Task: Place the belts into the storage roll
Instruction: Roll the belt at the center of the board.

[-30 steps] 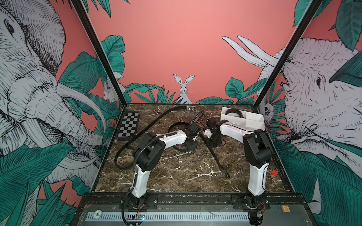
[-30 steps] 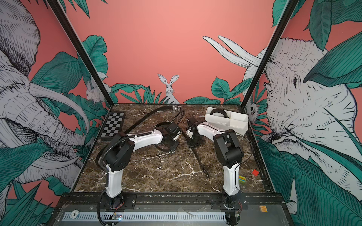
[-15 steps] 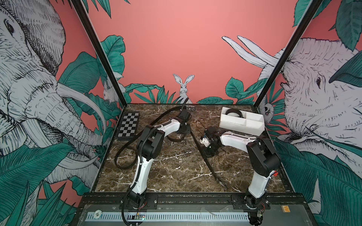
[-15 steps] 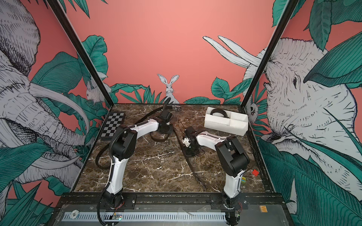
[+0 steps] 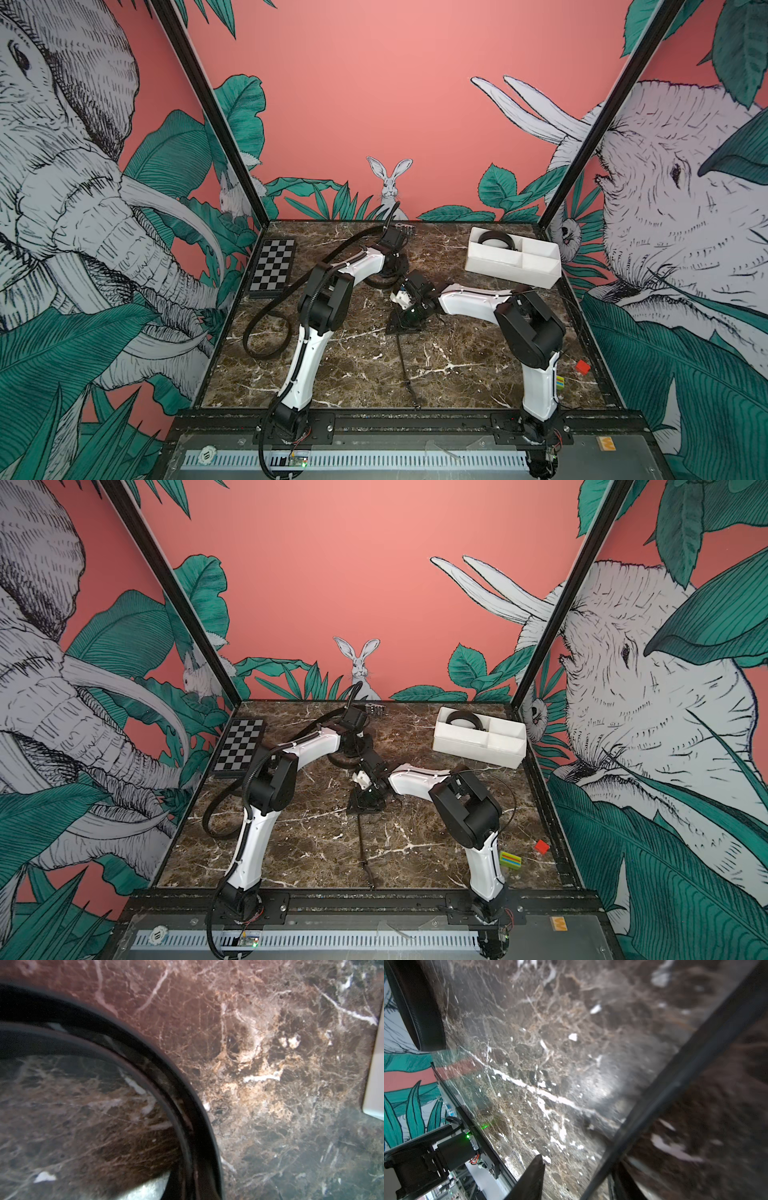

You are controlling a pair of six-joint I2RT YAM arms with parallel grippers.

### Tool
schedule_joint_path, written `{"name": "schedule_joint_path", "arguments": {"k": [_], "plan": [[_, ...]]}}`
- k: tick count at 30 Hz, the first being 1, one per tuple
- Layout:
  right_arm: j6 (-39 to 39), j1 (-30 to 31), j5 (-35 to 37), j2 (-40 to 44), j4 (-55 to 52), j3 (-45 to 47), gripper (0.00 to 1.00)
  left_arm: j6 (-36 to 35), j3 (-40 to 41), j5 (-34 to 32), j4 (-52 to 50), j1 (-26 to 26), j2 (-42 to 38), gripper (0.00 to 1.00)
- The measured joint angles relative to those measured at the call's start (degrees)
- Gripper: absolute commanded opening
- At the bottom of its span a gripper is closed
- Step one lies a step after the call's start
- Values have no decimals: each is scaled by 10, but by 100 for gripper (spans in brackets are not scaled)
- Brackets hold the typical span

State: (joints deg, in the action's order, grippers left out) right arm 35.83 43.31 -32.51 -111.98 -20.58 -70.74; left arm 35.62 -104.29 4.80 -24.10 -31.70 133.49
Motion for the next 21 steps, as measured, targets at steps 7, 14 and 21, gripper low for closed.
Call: {"name": "schedule_joint_path", "arguments": {"k": [7,14,21], "plan": [[34,14,9,31,17,43,52,2,16,21,20,3,-5,0],[107,46,-45,-23,136,14,57,2,39,43,45,6,-14,0],[128,35,-70,-42,179,-7,64,-2,63,67,69,6,-24,6]]}}
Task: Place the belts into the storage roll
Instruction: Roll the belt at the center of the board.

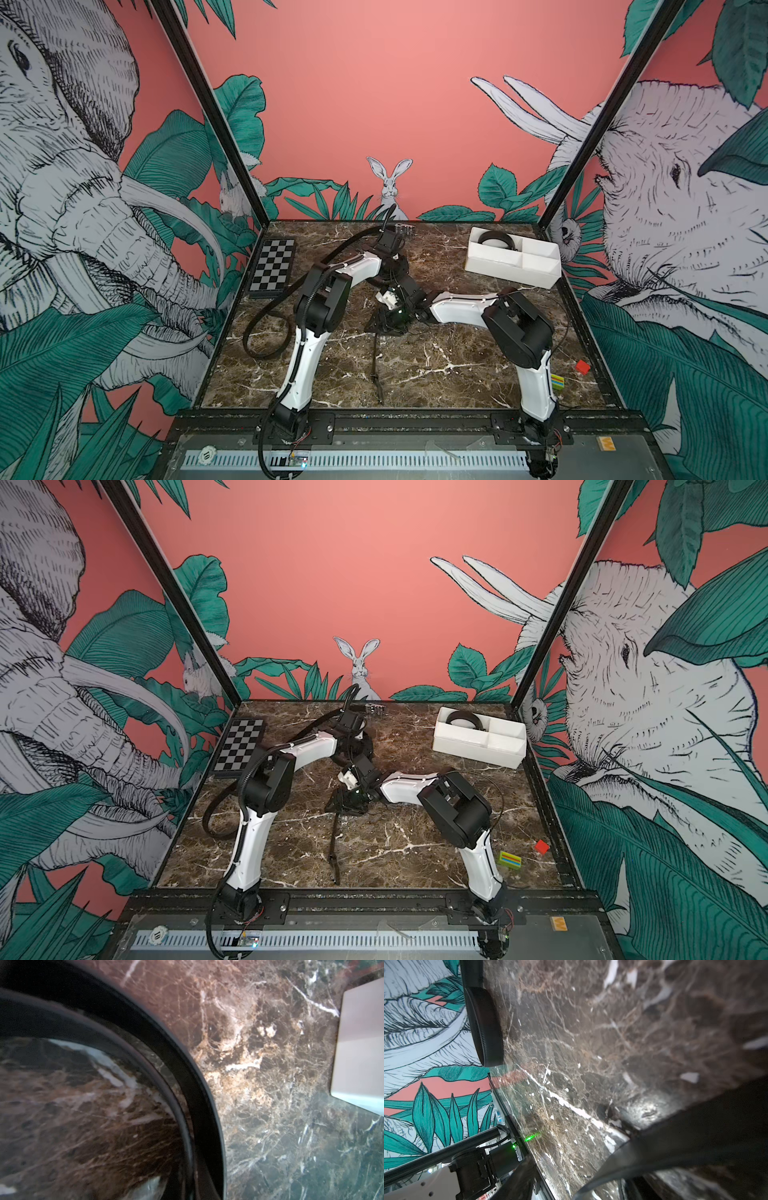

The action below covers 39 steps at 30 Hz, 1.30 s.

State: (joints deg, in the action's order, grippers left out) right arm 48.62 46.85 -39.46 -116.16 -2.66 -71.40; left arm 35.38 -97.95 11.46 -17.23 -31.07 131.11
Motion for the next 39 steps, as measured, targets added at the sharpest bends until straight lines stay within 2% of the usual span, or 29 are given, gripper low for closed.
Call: {"name": "schedule_joint_path", "arguments": {"k": [2,4,7,11,15,19,24,29,36,39], "plan": [[-16,-10,5,12,-32,2,66,-2,6,6,6,0,-3,14],[-39,-25,16,35,-70,11,68,-6,18,14,11,0,-8,29],[-73,-54,33,90,-131,35,70,-10,36,26,13,-1,-26,44],[-119,-110,53,149,-197,47,72,-11,80,24,0,-4,-64,55],[-159,-163,75,156,-245,31,73,-18,110,15,-27,-5,-99,64],[-194,-190,104,129,-292,-25,74,-22,136,10,-40,-5,-149,68],[-231,-206,140,56,-316,-145,76,-23,211,-6,-44,-9,-261,73],[-249,-208,168,-32,-329,-252,87,-38,291,-18,-52,-47,-353,74],[-262,-190,205,-125,-357,-363,91,-51,401,-8,-54,-132,-374,76],[-271,-174,223,-169,-376,-424,87,-56,414,-10,-56,-143,-368,76]]}}
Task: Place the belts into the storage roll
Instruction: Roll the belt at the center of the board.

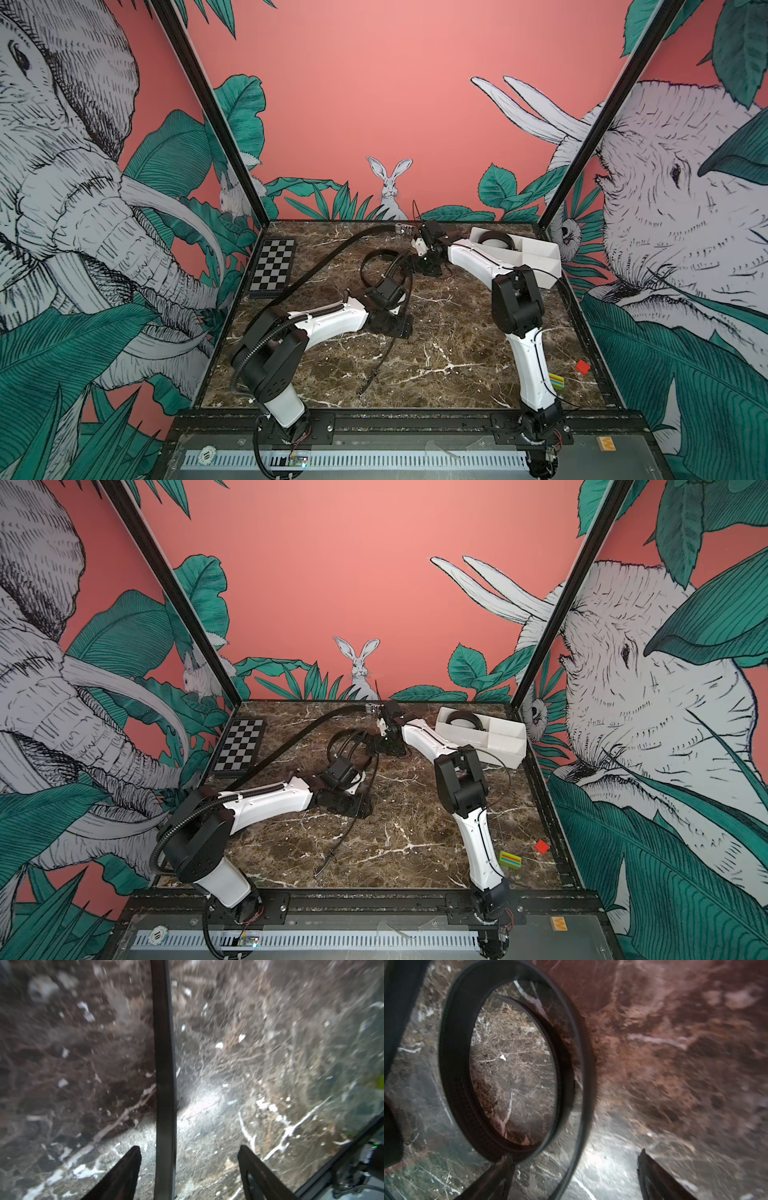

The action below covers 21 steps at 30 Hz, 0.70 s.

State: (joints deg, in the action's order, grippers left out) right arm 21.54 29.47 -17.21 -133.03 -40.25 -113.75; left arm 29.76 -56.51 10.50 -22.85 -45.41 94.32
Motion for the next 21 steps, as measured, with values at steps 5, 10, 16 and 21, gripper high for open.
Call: {"name": "schedule_joint_path", "arguments": {"k": [5,10,16,21], "plan": [[-17,17,23,-68,-38,-83,59,-17,0,-18,-1,2,25,57],[-55,19,55,-70,-67,-74,44,-48,-6,-68,-23,3,45,38],[-81,9,95,67,-47,154,35,-85,-27,-133,-78,57,56,38],[-75,4,106,176,-20,327,25,-127,-109,-172,-108,107,117,42]]}}
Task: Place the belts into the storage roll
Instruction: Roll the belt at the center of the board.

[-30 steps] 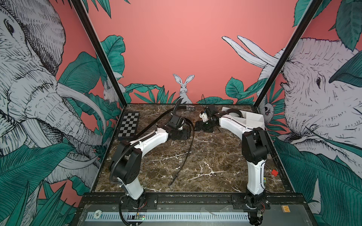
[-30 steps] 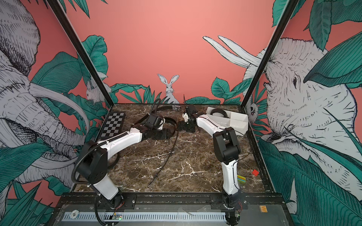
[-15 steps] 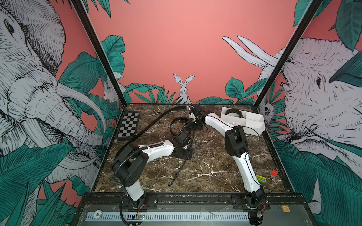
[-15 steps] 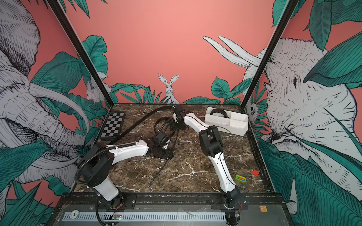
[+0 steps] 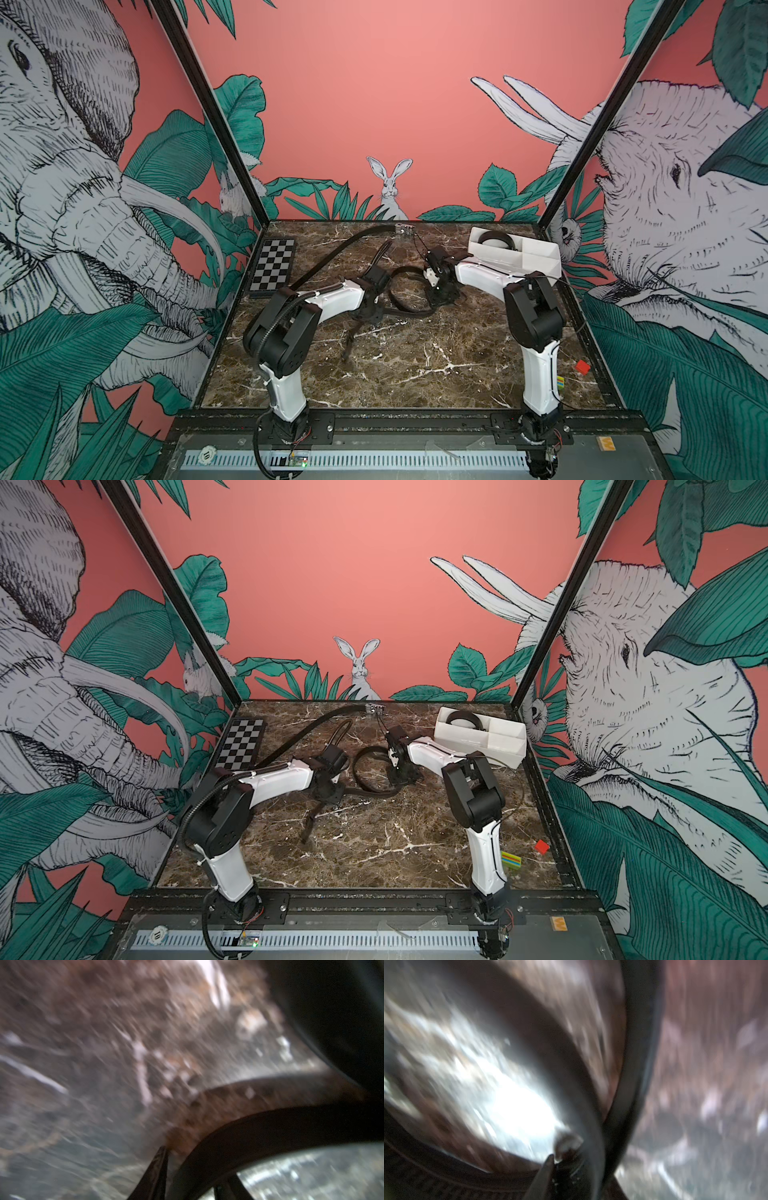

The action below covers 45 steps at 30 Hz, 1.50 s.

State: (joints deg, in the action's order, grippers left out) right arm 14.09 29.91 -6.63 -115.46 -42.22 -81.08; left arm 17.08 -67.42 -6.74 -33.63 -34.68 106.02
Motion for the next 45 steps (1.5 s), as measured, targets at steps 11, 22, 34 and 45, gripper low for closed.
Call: {"name": "schedule_joint_path", "arguments": {"k": [11,22,34,45], "plan": [[49,30,5,105,82,158,26,-73,-203,-35,-25,-5,135,81],[61,49,6,108,51,154,46,-93,-137,-91,-21,-2,73,97],[35,26,-2,68,-22,95,49,-90,-54,-80,-5,1,-23,99],[20,22,0,56,-47,78,54,33,-37,14,-55,-11,-103,98]]}}
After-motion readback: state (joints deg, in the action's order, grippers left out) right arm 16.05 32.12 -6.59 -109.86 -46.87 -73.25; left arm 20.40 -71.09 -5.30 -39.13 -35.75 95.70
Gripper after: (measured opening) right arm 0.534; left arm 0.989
